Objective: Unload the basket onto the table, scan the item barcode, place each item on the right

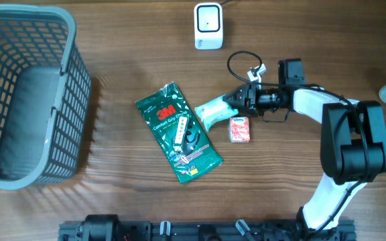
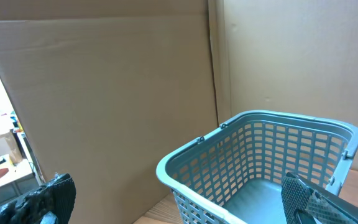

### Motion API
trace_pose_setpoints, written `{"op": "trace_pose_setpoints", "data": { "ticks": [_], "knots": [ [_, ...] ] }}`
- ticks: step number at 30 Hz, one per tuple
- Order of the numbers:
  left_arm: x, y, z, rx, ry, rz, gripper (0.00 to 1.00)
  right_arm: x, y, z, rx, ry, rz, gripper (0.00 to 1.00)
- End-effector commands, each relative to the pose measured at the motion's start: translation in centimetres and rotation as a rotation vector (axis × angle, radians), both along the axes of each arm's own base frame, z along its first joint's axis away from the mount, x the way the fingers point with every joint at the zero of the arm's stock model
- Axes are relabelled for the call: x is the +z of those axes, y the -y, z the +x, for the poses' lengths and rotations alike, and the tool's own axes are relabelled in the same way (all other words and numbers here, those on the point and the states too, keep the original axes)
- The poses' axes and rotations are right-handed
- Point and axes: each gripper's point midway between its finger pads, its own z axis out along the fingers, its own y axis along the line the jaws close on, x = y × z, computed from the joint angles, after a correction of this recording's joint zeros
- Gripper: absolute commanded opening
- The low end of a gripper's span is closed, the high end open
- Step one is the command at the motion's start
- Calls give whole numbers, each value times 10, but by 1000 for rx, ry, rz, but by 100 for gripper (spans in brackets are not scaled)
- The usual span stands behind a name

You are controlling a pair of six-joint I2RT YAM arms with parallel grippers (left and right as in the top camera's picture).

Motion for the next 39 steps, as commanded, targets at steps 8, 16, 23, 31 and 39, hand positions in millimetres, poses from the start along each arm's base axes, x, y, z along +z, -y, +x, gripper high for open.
{"op": "trace_pose_setpoints", "data": {
  "ticks": [8, 16, 23, 31, 39],
  "knots": [
    [0, 0, -2, 9, 0, 6, 100, -52, 21, -6, -94, -121, -309, 99],
    [0, 0, -2, 9, 0, 6, 100, 13, 82, 33, -209, 69, -700, 99],
    [0, 0, -2, 9, 0, 6, 100, 115, 47, 11, -276, 73, -410, 100],
    [0, 0, -2, 9, 0, 6, 100, 93, 21, -9, -608, -447, -294, 100],
    [0, 0, -2, 9, 0, 6, 100, 37, -22, -50, -848, -582, -503, 100]
  ]
}}
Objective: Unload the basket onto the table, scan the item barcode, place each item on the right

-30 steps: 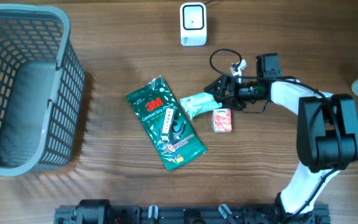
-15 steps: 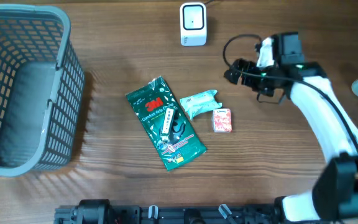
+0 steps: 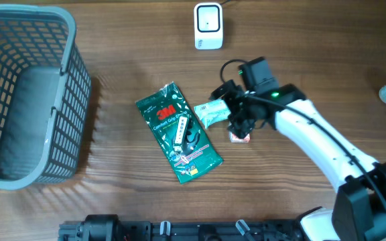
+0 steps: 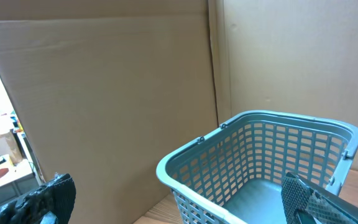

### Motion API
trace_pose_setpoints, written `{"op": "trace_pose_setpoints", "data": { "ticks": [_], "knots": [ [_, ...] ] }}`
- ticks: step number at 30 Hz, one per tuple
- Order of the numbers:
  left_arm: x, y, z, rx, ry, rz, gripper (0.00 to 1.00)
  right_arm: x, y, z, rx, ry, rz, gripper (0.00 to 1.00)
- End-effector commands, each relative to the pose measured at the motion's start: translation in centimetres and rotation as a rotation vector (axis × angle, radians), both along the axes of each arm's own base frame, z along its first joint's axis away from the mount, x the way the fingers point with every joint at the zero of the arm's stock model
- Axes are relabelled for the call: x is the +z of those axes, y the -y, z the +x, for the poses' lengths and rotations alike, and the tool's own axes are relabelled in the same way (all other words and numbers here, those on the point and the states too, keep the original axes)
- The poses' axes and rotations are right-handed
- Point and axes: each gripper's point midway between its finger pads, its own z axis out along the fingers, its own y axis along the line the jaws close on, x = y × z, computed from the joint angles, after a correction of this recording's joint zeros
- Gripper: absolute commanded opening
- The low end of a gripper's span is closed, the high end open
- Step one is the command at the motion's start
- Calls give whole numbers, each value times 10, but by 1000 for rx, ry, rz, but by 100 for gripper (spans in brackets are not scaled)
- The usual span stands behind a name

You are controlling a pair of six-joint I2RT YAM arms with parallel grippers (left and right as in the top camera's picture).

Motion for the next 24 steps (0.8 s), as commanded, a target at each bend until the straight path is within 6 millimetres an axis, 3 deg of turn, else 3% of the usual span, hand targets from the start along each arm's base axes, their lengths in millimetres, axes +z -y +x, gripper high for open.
{"op": "trace_pose_setpoints", "data": {
  "ticks": [1, 6, 9, 19, 24],
  "knots": [
    [0, 0, -2, 9, 1, 5, 100, -26, 10, 2, -195, -55, -117, 100],
    [0, 0, -2, 9, 1, 5, 100, -74, 10, -1, -209, -154, -177, 99],
    [-1, 0, -2, 8, -5, 6, 100, -98, 7, 10, -214, -152, -186, 98],
    [-1, 0, -2, 8, -5, 6, 100, -104, 33, 21, -271, -84, -320, 96],
    [-1, 0, -2, 8, -6, 6, 100, -101, 33, 26, -243, -48, -329, 84]
  ]
}}
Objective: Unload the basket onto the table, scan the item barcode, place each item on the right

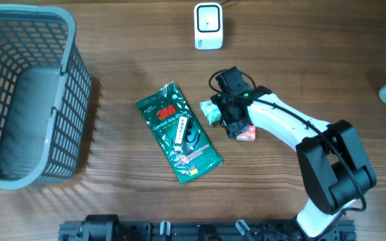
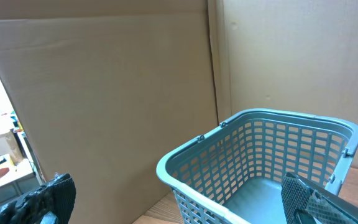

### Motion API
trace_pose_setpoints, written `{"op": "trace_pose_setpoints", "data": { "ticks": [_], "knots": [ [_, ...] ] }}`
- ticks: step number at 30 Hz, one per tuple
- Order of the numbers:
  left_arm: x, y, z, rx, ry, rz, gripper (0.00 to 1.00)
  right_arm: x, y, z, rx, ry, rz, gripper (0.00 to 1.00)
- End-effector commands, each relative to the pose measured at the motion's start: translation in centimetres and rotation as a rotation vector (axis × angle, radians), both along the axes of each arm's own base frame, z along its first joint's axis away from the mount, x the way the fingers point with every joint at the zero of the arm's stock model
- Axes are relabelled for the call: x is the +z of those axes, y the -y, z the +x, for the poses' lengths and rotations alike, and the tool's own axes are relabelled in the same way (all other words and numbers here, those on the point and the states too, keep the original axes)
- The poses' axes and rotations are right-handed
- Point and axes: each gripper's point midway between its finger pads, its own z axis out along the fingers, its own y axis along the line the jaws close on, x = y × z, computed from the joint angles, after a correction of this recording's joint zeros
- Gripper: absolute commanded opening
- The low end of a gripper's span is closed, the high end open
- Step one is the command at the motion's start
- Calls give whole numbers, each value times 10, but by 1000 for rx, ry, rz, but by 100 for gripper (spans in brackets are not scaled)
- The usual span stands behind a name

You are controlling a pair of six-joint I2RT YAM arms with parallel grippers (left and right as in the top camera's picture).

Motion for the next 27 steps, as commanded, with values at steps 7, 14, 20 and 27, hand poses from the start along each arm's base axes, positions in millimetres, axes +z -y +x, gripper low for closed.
{"op": "trace_pose_setpoints", "data": {
  "ticks": [7, 14, 20, 27],
  "knots": [
    [0, 0, -2, 8, 1, 6, 100, 12, 4, 19, 69, 101, -50, 99],
    [0, 0, -2, 8, 1, 6, 100, 7, 18, 13, -40, 55, -66, 99],
    [0, 0, -2, 8, 1, 6, 100, 5, 34, 15, -65, 63, -129, 80],
    [0, 0, -2, 8, 1, 6, 100, 13, 42, 19, -81, 96, -165, 99]
  ]
}}
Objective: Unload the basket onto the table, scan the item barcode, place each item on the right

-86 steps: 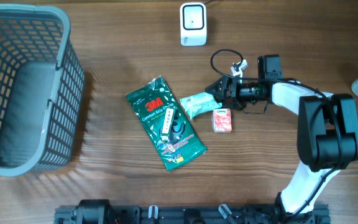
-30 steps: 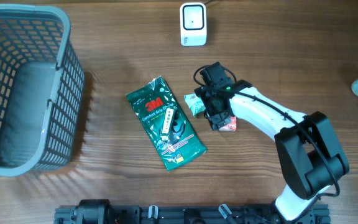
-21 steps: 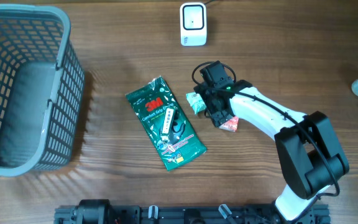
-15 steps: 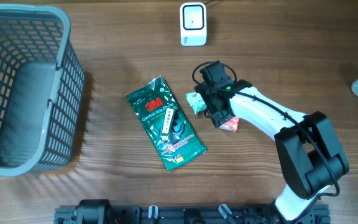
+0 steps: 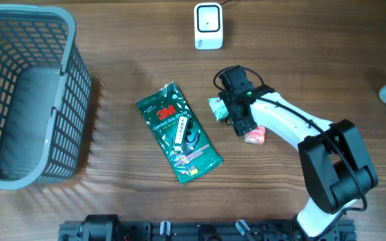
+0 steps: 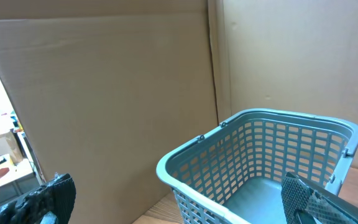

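A mint-green packet (image 5: 215, 107) lies right of the green 3M package (image 5: 178, 132), only its left end showing from under my right gripper (image 5: 232, 115). That gripper points down onto the packet and seems shut on it; the fingers are hidden by the wrist. A small pink box (image 5: 254, 136) rests just right of the gripper. The white scanner (image 5: 208, 25) stands at the far edge. My left gripper (image 6: 179, 208) is open with nothing between its fingers (image 6: 51, 196), and it faces the basket (image 6: 260, 155).
A grey-blue mesh basket (image 5: 66, 87) fills the left side. A green-capped bottle and a red item sit at the right edge. Cardboard walls rise behind the basket in the left wrist view.
My right gripper and the mint-green packet have shifted slightly right and away from me. The pink box now lies a little further right. The left arm has not moved.
My right gripper first reached in from the right, low beside the packet's right end. Then it stood over the packet and pink box. Later it sat down on the packet, and now packet and gripper have shifted together while the pink box was nudged aside.
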### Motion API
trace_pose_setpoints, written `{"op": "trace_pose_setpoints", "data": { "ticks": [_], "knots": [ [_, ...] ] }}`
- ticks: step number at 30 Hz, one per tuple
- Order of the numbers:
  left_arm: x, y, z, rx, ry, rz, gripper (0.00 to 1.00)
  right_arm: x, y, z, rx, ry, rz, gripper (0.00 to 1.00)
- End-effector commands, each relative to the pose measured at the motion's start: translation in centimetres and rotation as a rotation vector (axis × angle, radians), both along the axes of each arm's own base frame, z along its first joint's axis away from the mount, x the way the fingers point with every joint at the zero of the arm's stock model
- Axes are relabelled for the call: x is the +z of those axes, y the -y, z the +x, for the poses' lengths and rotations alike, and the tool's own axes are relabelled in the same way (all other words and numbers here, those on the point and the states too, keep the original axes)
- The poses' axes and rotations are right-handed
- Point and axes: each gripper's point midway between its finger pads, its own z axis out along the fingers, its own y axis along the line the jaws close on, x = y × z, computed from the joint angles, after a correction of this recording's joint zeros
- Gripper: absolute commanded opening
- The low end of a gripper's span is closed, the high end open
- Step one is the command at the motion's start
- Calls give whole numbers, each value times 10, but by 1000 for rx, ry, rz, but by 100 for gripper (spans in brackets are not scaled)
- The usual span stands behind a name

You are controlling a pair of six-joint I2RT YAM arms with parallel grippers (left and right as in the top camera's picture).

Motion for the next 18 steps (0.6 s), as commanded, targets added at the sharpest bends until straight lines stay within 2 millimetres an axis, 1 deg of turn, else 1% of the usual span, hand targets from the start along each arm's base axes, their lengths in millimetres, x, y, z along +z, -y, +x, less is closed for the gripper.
{"op": "trace_pose_setpoints", "data": {
  "ticks": [1, 3, 4, 8, 12, 14, 17, 18],
  "knots": [
    [0, 0, -2, 8, 1, 6, 100, 18, 11, 8, -19, 57, -24, 100],
    [0, 0, -2, 8, 1, 6, 100, 30, 12, 11, -15, 89, -23, 100],
    [0, 0, -2, 8, 1, 6, 100, 31, 12, 11, -16, 93, -21, 100],
    [0, 0, -2, 8, 1, 6, 100, 28, 13, 9, -22, 80, -23, 100],
    [0, 0, -2, 8, 1, 6, 100, 24, 19, -2, -67, 33, -30, 100],
    [0, 0, -2, 8, 1, 6, 100, 24, 19, -3, -78, 28, -29, 100],
    [0, 0, -2, 8, 1, 6, 100, 23, 20, -3, -92, 29, -29, 95],
    [0, 0, -2, 8, 1, 6, 100, 20, 21, -4, -92, 31, -27, 95]
  ]
}}
